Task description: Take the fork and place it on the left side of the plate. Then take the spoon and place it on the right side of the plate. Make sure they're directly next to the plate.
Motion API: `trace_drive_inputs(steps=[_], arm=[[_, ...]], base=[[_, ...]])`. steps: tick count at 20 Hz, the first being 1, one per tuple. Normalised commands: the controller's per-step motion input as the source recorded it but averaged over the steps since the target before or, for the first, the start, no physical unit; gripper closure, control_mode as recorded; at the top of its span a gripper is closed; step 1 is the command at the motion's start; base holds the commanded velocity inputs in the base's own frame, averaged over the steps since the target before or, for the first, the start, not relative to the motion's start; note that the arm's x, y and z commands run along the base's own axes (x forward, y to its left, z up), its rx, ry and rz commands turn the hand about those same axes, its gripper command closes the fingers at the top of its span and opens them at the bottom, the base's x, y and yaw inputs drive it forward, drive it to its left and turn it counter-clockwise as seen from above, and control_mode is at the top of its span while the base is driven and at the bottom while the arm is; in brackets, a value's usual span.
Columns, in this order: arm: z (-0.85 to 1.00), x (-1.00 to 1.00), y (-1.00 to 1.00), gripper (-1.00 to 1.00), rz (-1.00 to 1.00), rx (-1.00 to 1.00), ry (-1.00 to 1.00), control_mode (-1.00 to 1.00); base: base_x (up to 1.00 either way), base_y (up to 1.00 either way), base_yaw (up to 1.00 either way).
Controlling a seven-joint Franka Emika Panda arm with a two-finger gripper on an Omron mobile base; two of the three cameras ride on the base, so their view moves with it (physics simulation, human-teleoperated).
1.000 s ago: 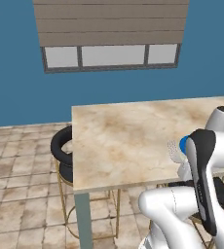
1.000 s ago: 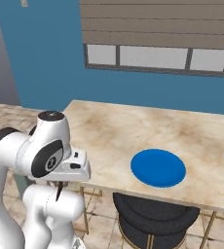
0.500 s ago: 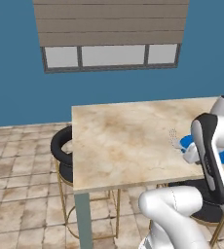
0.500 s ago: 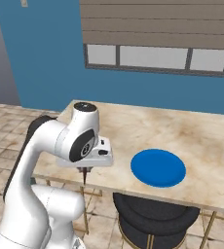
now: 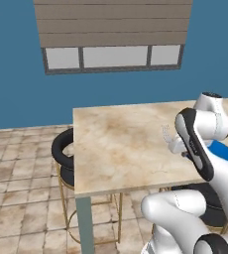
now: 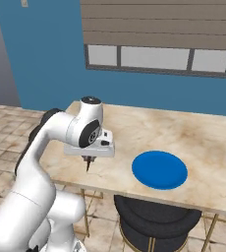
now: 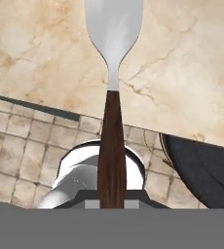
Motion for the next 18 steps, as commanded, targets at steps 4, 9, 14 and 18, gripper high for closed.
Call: trace_drive_inputs(steps=[4, 9, 14, 18], arm=[[-0.43, 0.47, 0.05, 1.0, -0.19, 0.0, 0.0, -1.0], [-0.41, 0.37, 0.0, 1.0, -0.24, 0.0, 0.0, -1.0], [-0.35, 0.32, -0.03, 1.0, -0.2, 0.0, 0.01, -1.0], [-0.3, 0.26, -0.18, 1.0, -0.12, -0.01, 0.01, -1.0]], base=[[0.0, 0.0, 0.0], [0.0, 0.0, 0.0], [0.0, 0.0, 0.0], [0.0, 0.0, 0.0]])
